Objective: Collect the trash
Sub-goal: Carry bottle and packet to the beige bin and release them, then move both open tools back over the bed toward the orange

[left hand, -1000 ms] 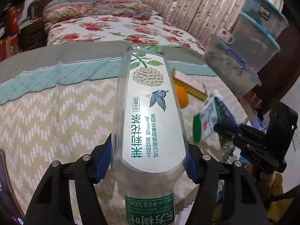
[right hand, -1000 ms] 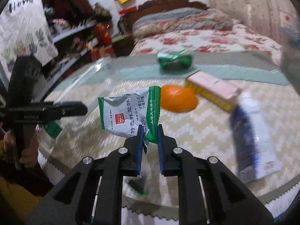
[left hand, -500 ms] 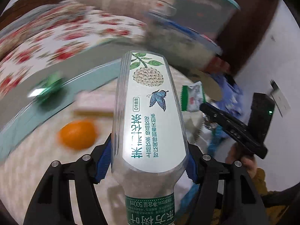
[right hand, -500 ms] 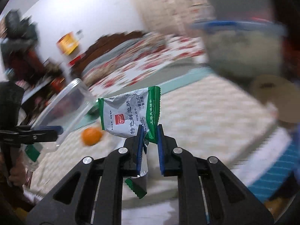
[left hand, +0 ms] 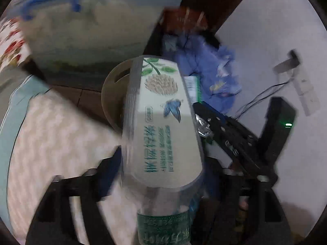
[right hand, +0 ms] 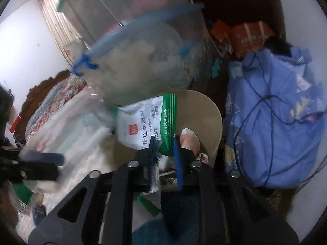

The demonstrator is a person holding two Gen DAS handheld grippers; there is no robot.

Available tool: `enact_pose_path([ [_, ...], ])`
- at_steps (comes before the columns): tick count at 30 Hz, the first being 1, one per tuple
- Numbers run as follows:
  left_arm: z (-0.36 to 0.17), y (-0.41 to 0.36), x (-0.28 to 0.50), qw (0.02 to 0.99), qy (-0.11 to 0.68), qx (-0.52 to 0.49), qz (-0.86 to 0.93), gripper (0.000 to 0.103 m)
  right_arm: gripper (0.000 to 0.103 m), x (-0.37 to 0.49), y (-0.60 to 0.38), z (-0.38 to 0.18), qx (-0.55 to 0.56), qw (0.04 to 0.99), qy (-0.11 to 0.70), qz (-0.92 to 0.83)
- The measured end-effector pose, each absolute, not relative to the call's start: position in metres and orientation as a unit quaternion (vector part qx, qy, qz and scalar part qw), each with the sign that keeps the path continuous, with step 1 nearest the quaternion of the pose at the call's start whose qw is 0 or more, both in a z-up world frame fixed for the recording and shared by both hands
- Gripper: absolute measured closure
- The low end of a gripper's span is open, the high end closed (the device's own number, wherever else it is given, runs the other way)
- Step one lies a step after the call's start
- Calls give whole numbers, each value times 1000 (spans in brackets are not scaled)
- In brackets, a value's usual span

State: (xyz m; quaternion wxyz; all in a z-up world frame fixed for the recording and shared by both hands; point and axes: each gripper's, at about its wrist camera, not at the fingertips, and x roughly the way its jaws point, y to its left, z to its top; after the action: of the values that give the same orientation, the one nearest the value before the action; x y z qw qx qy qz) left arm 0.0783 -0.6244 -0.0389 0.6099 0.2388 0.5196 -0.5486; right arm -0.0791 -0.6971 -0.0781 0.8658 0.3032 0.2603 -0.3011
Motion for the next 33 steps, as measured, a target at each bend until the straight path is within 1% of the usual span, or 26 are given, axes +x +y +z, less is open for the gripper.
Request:
enact_pose_path([
  [1,-48,-637,85,637,518,244,-517,19,34,-72,-707,-84,307,860,269,-307],
  [2,-56,-643,93,650,522,241,-497,20,25,-71,-711,-86,306,859,261,-316],
  [3,-58,-644,98,648,529,230,-497,25,27,-72,-710,-85,300,861,255,-321],
  [5,-55,-635,104,649,538,203,-499,26,32,-79,-702,-79,294,867,235,-327],
  [9,-26,-592,103,668,501,177,-521,26,32,-100,-685,-69,302,875,182,-333],
  [11,-7,-557,98,675,485,156,-534,25,32,-109,-670,-64,324,877,159,-317],
  [15,20,-448,89,694,456,116,-545,25,32,-113,-629,-51,340,889,134,-277],
  [19,27,-334,89,746,436,100,-493,25,32,-99,-577,-40,327,909,137,-221],
  [24,1,-166,93,808,463,41,-362,25,33,-49,-483,-33,297,930,186,-112],
  [27,-21,-86,87,838,472,14,-273,25,36,-16,-417,-31,263,937,228,-42],
  [29,-32,-47,79,856,465,15,-224,25,36,-2,-374,-32,238,938,251,-1],
  [32,-40,-12,67,876,443,11,-192,25,36,22,-302,-45,203,925,311,77],
  [33,-43,-3,64,884,428,13,-185,25,36,30,-275,-55,187,916,342,90],
])
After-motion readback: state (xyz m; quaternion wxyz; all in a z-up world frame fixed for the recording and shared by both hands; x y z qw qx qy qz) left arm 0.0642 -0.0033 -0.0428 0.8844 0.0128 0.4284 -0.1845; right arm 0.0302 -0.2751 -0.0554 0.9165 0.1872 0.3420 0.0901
